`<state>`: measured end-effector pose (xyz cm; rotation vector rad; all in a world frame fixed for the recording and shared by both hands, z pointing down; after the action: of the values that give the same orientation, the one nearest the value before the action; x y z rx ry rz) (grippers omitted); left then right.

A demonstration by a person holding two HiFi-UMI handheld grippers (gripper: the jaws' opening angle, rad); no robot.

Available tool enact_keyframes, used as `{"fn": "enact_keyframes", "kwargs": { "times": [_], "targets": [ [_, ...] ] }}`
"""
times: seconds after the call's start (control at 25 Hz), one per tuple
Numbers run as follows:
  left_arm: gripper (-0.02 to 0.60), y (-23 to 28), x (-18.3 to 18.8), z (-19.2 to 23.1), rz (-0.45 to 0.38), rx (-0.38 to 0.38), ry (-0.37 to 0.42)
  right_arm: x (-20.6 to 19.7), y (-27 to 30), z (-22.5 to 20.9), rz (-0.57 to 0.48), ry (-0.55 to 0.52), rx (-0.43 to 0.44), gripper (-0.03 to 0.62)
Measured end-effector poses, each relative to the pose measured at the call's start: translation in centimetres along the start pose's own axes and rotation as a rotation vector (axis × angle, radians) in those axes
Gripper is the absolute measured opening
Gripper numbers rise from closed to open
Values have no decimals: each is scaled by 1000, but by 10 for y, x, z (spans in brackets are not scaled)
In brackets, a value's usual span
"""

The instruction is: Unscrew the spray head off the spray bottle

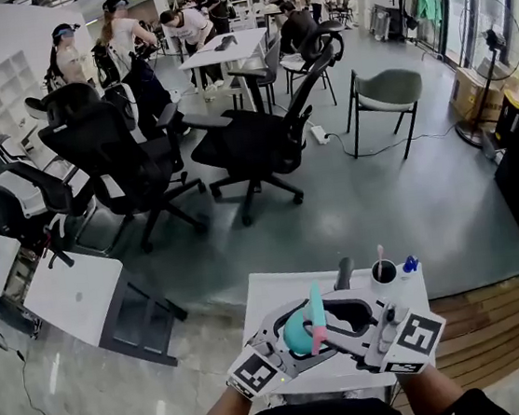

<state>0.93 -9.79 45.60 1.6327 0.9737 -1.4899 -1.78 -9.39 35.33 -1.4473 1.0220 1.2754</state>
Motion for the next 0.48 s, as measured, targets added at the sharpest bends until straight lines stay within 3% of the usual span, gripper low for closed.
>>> {"fn": "enact_keyframes", "kwargs": {
  "times": [0.2, 0.4, 0.48],
  "targets": [
    [457, -10, 13, -30, -54, -199, -60, 7, -4, 23, -3, 0, 186, 138],
    [456, -23, 26, -63, -70, -421, -61, 22, -9, 54, -27, 98, 391, 138],
    [456, -24, 28, -69, -74, -450, -72, 23, -12, 59, -22, 88, 431, 138]
  ]
}}
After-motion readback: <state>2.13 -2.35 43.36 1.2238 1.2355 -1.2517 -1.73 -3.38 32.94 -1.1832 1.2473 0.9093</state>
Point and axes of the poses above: the fingertips, and each gripper's own axes: y forward along the fingers, z to its left, x out of its top, the point moved 1 cm from there along -y, backward along the fingers, and after that the axes turned 6 degrees about x, right-handed, at the moved point
